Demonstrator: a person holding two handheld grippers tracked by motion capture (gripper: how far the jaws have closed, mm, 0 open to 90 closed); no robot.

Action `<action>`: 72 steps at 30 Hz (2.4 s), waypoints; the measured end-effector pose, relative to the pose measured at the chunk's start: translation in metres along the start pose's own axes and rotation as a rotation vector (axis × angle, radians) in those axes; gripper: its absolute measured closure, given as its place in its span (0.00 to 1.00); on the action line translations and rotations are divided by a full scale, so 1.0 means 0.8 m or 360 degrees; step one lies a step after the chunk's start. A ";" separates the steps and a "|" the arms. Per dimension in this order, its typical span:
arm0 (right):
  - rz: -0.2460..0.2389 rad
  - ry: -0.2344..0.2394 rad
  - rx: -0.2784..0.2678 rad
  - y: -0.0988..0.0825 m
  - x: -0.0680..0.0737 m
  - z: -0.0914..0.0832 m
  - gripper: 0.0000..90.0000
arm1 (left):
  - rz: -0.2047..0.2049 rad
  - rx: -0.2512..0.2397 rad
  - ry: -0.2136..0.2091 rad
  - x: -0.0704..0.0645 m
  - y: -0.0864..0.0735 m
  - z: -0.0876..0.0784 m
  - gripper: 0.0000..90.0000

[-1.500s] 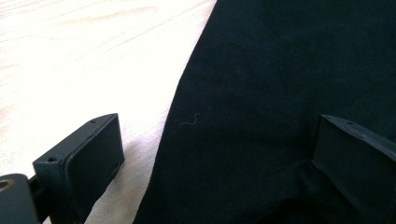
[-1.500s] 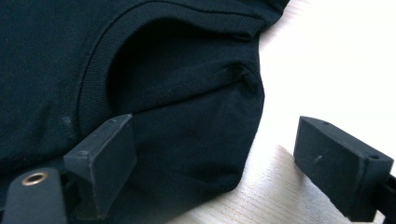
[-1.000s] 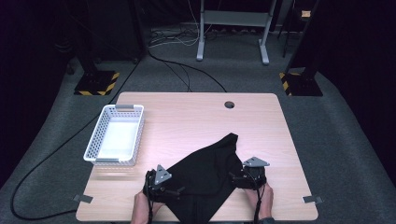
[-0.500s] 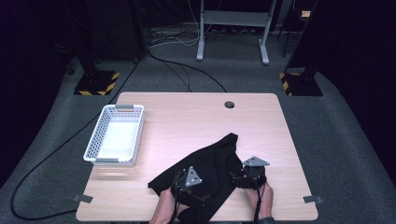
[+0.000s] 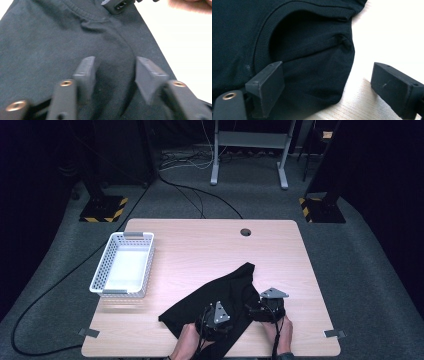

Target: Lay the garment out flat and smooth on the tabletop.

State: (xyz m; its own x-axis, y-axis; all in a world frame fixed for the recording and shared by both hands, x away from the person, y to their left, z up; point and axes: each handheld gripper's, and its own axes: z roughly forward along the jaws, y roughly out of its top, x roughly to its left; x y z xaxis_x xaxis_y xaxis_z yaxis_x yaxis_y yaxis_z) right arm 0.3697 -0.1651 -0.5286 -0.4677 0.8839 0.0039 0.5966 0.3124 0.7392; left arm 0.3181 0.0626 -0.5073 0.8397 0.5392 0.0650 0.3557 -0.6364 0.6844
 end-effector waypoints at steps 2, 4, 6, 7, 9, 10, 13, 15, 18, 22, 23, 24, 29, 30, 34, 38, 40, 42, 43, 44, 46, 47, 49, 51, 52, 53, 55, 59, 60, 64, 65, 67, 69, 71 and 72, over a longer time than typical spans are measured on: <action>0.0000 0.0000 0.0000 0.000 0.000 0.000 0.12 | 0.0020 0.0001 0.0023 -0.002 -0.001 0.002 0.68; -0.0001 0.0000 0.0000 0.000 0.000 0.000 0.12 | 0.0040 0.0004 0.0058 -0.006 -0.002 0.002 0.78; -0.0001 0.0000 0.0000 0.000 0.000 0.000 0.12 | 0.0051 0.0007 0.0073 -0.008 0.000 0.002 0.85; -0.0001 0.0000 0.0000 0.000 0.000 0.000 0.12 | 0.0057 0.0009 0.0080 -0.008 0.001 0.001 0.89; -0.0001 0.0001 -0.0001 0.000 0.000 0.000 0.12 | 0.0044 -0.0017 0.0083 -0.006 0.003 -0.002 0.93; -0.0002 0.0001 -0.0001 0.000 0.000 0.000 0.12 | 0.0037 -0.0034 0.0077 -0.004 0.004 -0.003 0.94; -0.0002 -0.0002 -0.0001 0.000 0.000 0.000 0.12 | 0.0042 -0.0054 0.0101 0.000 0.007 -0.006 0.95; -0.0003 -0.0002 -0.0002 0.000 0.000 0.000 0.12 | 0.0044 -0.0062 0.0118 0.003 0.009 -0.007 0.96; 0.0000 -0.0002 -0.0002 0.000 0.000 0.000 0.12 | 0.0022 -0.0082 0.0127 0.010 0.012 -0.012 0.96; -0.0005 -0.0003 -0.0004 0.000 0.000 0.000 0.12 | -0.0010 -0.0133 0.0153 0.024 0.017 -0.021 0.96; -0.0003 -0.0002 -0.0003 0.000 0.000 0.000 0.12 | -0.0016 -0.0141 0.0158 0.029 0.019 -0.023 0.96; -0.0003 -0.0003 -0.0003 0.000 0.000 0.000 0.12 | -0.0026 -0.0148 0.0169 0.033 0.019 -0.024 0.96; 0.0000 -0.0003 -0.0001 0.000 0.000 0.000 0.12 | -0.0082 -0.0158 0.0160 0.053 0.017 -0.027 0.96; 0.0002 -0.0003 -0.0001 0.000 0.000 0.000 0.12 | -0.0082 -0.0158 0.0160 0.053 0.017 -0.027 0.96; 0.0001 -0.0002 -0.0001 0.000 0.000 0.000 0.12 | -0.0108 -0.0179 0.0181 0.065 0.020 -0.031 0.96; 0.0003 -0.0001 -0.0001 0.000 0.000 0.000 0.12 | -0.0122 -0.0201 0.0224 0.078 0.025 -0.036 0.96; 0.0002 -0.0001 -0.0001 0.000 0.000 0.000 0.12 | -0.0137 -0.0207 0.0241 0.088 0.026 -0.040 0.96; 0.0003 -0.0002 -0.0001 0.000 0.000 0.000 0.12 | -0.0153 -0.0210 0.0242 0.094 0.026 -0.042 0.96; 0.0002 -0.0002 -0.0001 0.000 0.000 0.000 0.12 | -0.0148 -0.0210 0.0249 0.097 0.026 -0.043 0.96; 0.0002 -0.0002 -0.0001 0.000 0.000 0.000 0.12 | -0.0148 -0.0210 0.0249 0.097 0.026 -0.043 0.96; 0.0002 -0.0002 -0.0001 0.000 0.000 0.000 0.12 | -0.0154 -0.0221 0.0277 0.107 0.029 -0.048 0.96; 0.0002 -0.0002 -0.0001 0.000 0.000 0.000 0.12 | -0.0150 -0.0221 0.0288 0.111 0.030 -0.049 0.96; 0.0003 -0.0002 -0.0001 0.000 0.000 0.000 0.12 | -0.0142 -0.0215 0.0309 0.118 0.033 -0.050 0.96; 0.0003 -0.0002 -0.0001 0.000 0.000 0.000 0.12 | -0.0147 -0.0208 0.0328 0.127 0.036 -0.051 0.96; 0.0003 -0.0002 -0.0001 0.000 0.000 0.000 0.12 | -0.0147 -0.0208 0.0328 0.127 0.036 -0.051 0.96; 0.0004 -0.0003 -0.0001 0.000 0.000 0.000 0.12 | -0.0149 -0.0204 0.0344 0.137 0.040 -0.053 0.96; 0.0004 -0.0002 -0.0001 0.000 0.000 0.000 0.12 | -0.0162 -0.0207 0.0362 0.148 0.043 -0.055 0.96; 0.0004 -0.0003 -0.0001 0.000 0.000 0.000 0.12 | -0.0192 -0.0199 0.0402 0.170 0.046 -0.056 0.96; 0.0004 -0.0003 -0.0001 0.000 0.000 0.000 0.12 | -0.0192 -0.0199 0.0402 0.170 0.046 -0.056 0.96; 0.0004 -0.0003 -0.0001 0.000 0.000 0.000 0.12 | -0.0228 -0.0178 0.0430 0.191 0.048 -0.054 0.96; 0.0005 -0.0003 -0.0001 0.000 0.000 0.000 0.12 | -0.0241 -0.0175 0.0442 0.201 0.048 -0.054 0.96; 0.0004 -0.0003 -0.0002 0.000 0.000 0.000 0.12 | -0.0244 -0.0174 0.0461 0.205 0.048 -0.054 0.96; 0.0005 -0.0003 -0.0002 0.000 0.000 0.000 0.12 | -0.0249 -0.0154 0.0472 0.213 0.049 -0.052 0.96; 0.0005 -0.0004 -0.0002 0.000 0.000 0.000 0.12 | -0.0277 -0.0155 0.0479 0.221 0.048 -0.050 0.96; 0.0005 -0.0004 -0.0002 0.000 0.000 0.000 0.12 | -0.0282 -0.0152 0.0482 0.224 0.048 -0.050 0.96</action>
State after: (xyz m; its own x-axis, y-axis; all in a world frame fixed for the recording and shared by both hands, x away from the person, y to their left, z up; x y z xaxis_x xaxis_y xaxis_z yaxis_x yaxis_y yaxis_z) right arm 0.3697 -0.1650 -0.5286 -0.4643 0.8857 0.0045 0.5972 0.3093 0.7401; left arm 0.4658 0.1566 -0.4401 0.6035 0.7847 0.1415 0.4330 -0.4716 0.7682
